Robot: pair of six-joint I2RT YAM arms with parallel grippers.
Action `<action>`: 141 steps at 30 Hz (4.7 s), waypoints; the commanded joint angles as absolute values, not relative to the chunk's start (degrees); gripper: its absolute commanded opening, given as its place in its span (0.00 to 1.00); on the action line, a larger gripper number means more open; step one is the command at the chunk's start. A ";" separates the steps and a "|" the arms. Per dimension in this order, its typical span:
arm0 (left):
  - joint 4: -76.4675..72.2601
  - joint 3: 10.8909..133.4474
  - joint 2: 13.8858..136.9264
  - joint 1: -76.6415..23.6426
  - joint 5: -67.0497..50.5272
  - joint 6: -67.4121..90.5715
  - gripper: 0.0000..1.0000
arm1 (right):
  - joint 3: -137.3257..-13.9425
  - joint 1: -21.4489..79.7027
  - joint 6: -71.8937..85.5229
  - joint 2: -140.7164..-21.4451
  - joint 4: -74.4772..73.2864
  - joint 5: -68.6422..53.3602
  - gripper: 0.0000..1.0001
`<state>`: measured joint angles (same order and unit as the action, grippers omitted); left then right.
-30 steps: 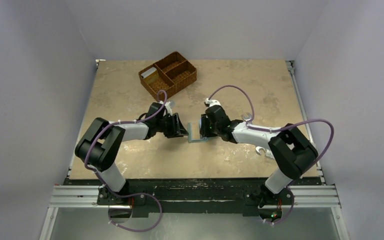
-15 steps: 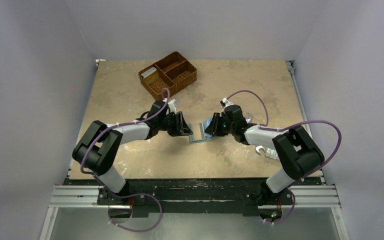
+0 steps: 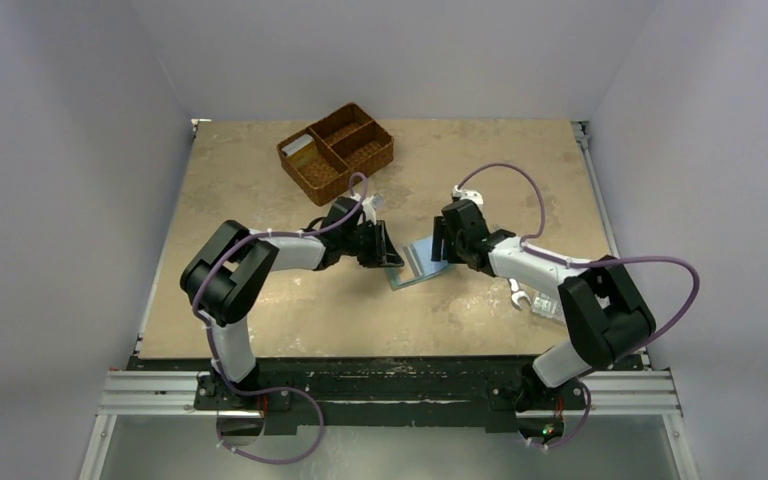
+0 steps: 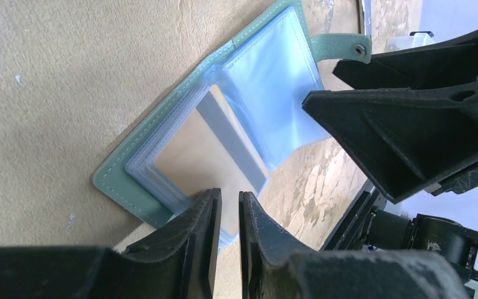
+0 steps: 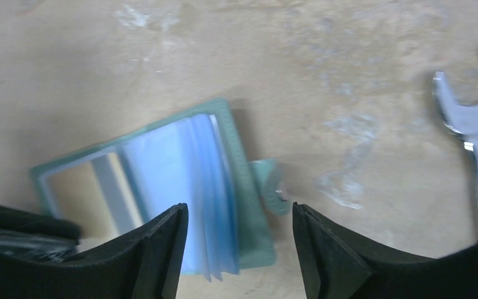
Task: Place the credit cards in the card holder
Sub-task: Turn over the card slot in the card holder, then pick up the credit card from the storage box.
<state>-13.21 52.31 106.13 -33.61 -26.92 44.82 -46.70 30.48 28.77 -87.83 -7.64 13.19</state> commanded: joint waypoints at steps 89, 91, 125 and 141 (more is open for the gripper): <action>38.56 125.32 136.05 -16.86 29.82 -21.38 0.69 | -31.10 24.94 31.67 -83.21 27.63 -36.23 0.46; 37.75 125.11 136.54 -17.04 30.34 -21.94 0.69 | -31.23 24.90 31.56 -83.48 27.39 -35.97 0.46; 26.73 125.16 142.81 -17.14 40.90 -26.57 0.59 | -31.80 24.95 30.94 -85.39 27.06 -35.33 0.46; 21.99 123.83 142.12 -17.14 43.35 -28.49 0.43 | -31.85 24.95 31.02 -85.52 27.15 -35.92 0.46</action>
